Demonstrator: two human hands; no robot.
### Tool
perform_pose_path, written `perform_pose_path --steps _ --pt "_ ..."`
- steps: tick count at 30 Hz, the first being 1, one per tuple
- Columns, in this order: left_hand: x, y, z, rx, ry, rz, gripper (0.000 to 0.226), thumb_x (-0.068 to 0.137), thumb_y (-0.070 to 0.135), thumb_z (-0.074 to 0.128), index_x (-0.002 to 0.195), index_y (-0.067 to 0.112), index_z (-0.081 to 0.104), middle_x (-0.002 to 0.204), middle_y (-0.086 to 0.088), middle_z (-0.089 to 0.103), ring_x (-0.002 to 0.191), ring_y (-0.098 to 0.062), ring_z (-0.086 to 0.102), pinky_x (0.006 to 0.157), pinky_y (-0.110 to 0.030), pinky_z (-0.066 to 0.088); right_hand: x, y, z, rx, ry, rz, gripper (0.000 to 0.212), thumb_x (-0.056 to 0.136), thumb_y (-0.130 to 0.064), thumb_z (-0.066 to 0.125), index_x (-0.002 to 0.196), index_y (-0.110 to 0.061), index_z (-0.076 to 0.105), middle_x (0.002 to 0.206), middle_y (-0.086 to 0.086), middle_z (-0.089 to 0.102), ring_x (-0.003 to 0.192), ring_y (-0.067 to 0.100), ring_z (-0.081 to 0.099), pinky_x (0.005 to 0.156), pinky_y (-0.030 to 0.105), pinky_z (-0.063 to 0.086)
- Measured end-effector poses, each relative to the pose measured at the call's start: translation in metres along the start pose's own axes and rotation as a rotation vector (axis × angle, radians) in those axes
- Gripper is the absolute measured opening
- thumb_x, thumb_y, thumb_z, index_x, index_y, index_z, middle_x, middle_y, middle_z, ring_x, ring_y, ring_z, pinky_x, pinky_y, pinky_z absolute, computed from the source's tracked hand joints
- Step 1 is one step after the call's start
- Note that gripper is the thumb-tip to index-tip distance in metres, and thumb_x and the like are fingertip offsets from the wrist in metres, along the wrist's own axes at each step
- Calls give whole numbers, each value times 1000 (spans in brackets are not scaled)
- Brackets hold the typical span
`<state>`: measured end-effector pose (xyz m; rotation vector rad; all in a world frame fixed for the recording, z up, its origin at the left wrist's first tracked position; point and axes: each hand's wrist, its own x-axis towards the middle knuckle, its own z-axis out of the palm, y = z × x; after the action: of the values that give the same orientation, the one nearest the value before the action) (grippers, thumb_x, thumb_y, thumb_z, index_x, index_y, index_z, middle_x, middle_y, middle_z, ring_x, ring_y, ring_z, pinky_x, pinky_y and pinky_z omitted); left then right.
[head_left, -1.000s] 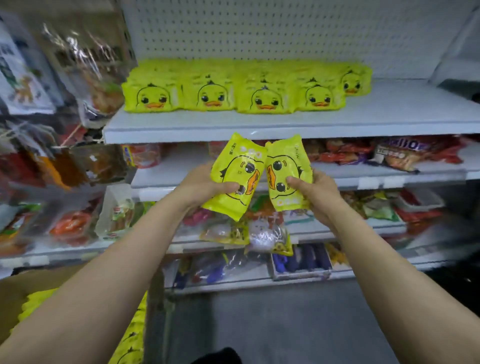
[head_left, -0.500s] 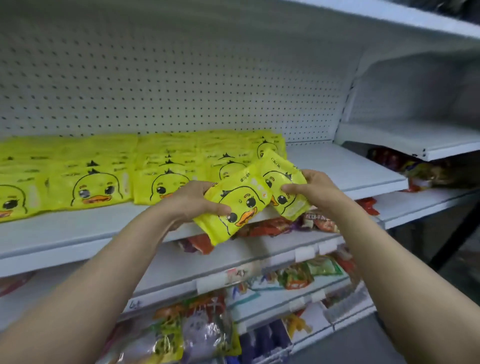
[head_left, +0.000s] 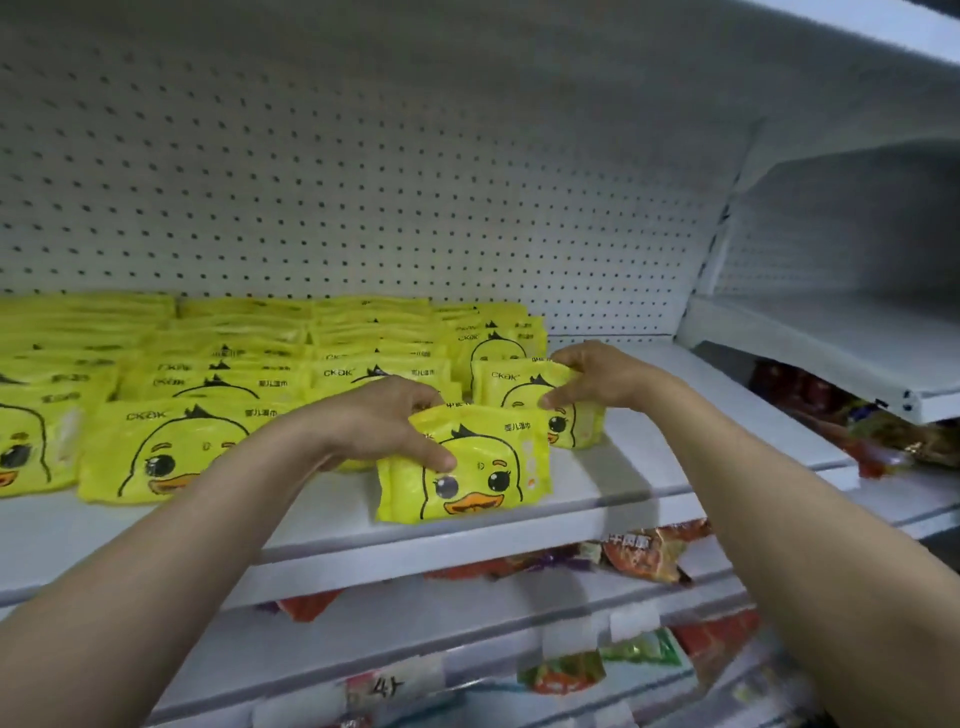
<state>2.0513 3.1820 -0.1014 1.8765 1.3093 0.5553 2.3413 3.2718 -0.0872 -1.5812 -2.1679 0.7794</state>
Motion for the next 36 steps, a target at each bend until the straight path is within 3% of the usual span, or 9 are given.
perform_pose_path --steps 4,8,12,17,20,23,25,31,36 --pt "12 6 2 -1 43 -27 36 71 25 85 93 36 58 100 19 58 102 -5 52 83 -17 40 44 0 -6 -214 46 -109 36 70 -38 87 99 -24 71 93 -4 70 93 16 63 82 27 50" --pt "19 11 5 -82 106 -55 33 71 20 85 83 36 59 79 31 64 80 11 57 76 -9 42 72 7 -6 -256 61 -184 54 68 -39 88 115 -23 68 114 2 69 108 22 61 95 37 50" --pt "22 25 16 -96 145 -91 31 72 20 85 100 21 72 103 7 74 104 -15 67 98 -36 50 86 15 -2 -279 112 -275 64 65 -45 87 123 -29 64 119 -7 66 107 16 60 87 31 49" --pt "31 39 29 -118 216 -100 28 72 17 84 97 19 72 98 3 75 95 -14 70 81 -26 52 88 24 0 -386 215 -367 62 68 -55 81 121 -31 60 116 -7 61 110 15 54 79 31 46" --pt "38 44 34 -125 306 -98 45 61 27 91 99 30 67 113 2 68 112 -6 57 93 -30 48 75 19 -6 -148 264 -486 43 79 -52 75 113 -29 64 108 -10 64 106 8 56 85 30 48" --pt "44 48 39 -151 393 -62 47 62 29 90 99 31 63 110 2 67 110 -9 58 88 -28 48 46 4 -19 295 -88 -538 20 86 -29 75 102 -20 67 93 0 73 86 5 65 80 24 50" --pt "49 53 44 -165 458 -29 41 70 23 86 102 28 60 107 2 66 105 -8 59 81 -23 48 35 4 -24 351 -266 -541 23 85 -18 77 104 -16 64 100 15 73 86 13 66 81 28 53" --pt "59 54 47 -98 599 80 25 79 33 78 96 30 61 106 15 63 104 -12 56 85 -32 42 32 23 -37 410 -253 -513 21 81 -7 78 94 -11 63 81 12 66 71 9 61 64 16 46" --pt "69 55 53 -140 651 90 10 83 25 75 83 22 65 96 14 68 99 -7 58 88 -29 39 37 32 -40 379 -195 -512 13 79 -8 80 86 -9 70 77 1 72 73 8 64 71 18 49"
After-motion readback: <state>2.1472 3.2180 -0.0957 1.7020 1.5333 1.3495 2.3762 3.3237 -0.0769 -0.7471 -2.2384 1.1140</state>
